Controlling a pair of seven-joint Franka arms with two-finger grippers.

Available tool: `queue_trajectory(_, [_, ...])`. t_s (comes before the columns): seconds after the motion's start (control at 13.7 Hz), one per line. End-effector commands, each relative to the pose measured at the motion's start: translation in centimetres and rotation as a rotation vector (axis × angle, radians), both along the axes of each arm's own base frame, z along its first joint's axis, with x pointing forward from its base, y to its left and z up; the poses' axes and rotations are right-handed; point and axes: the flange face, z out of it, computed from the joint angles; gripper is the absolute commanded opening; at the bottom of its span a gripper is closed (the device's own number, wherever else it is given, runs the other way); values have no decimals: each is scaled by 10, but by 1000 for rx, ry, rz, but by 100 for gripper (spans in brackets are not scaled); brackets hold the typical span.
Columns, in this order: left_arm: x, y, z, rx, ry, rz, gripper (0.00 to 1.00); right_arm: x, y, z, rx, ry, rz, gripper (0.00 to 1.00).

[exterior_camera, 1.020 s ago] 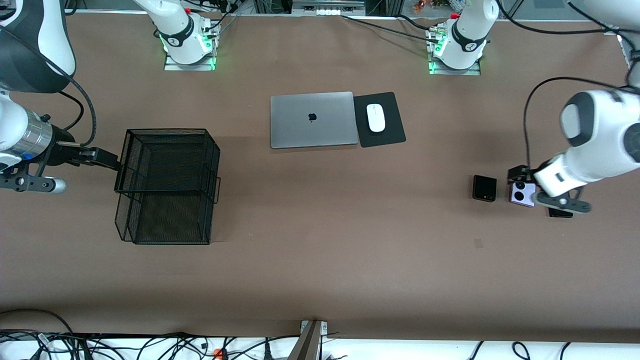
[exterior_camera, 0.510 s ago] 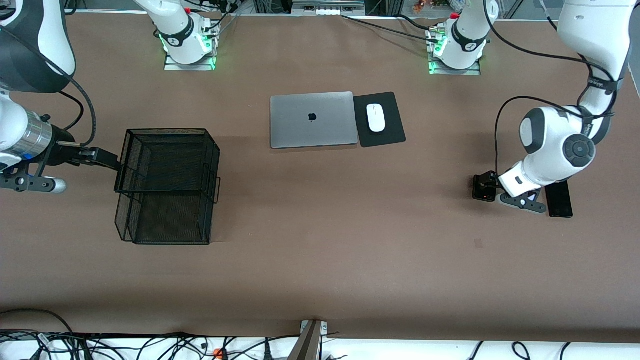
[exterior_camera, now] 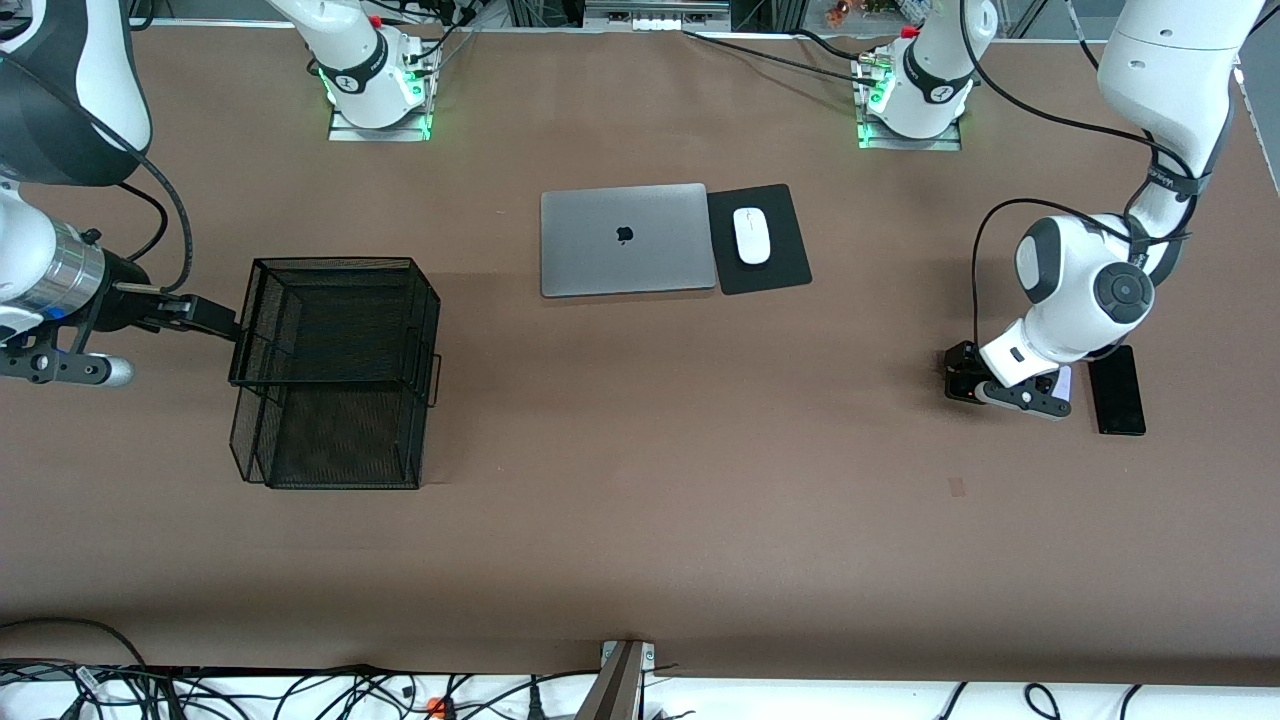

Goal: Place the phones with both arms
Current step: 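Grasp the small black flip phone with the left gripper and lift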

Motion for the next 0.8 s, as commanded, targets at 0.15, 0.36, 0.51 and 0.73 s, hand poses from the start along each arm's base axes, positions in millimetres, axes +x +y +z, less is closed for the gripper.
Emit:
queue_trajectory(0.15, [-15,7,-5,-13,-3,15,100,-1,2,4,17,-6,-11,100])
queue_trajectory(0.36, [-17,7,-7,-15,2,71,100,-1,3,4,37,-5,-19,100])
queue_trajectory(0.51, [-17,4,-8,-15,4,94,100,-1,3,3,35,-2,-22,100])
queue_trajectory(0.73, [-15,-4,-6,-17,2,121,100,-1,2,3,37,-3,-22,100])
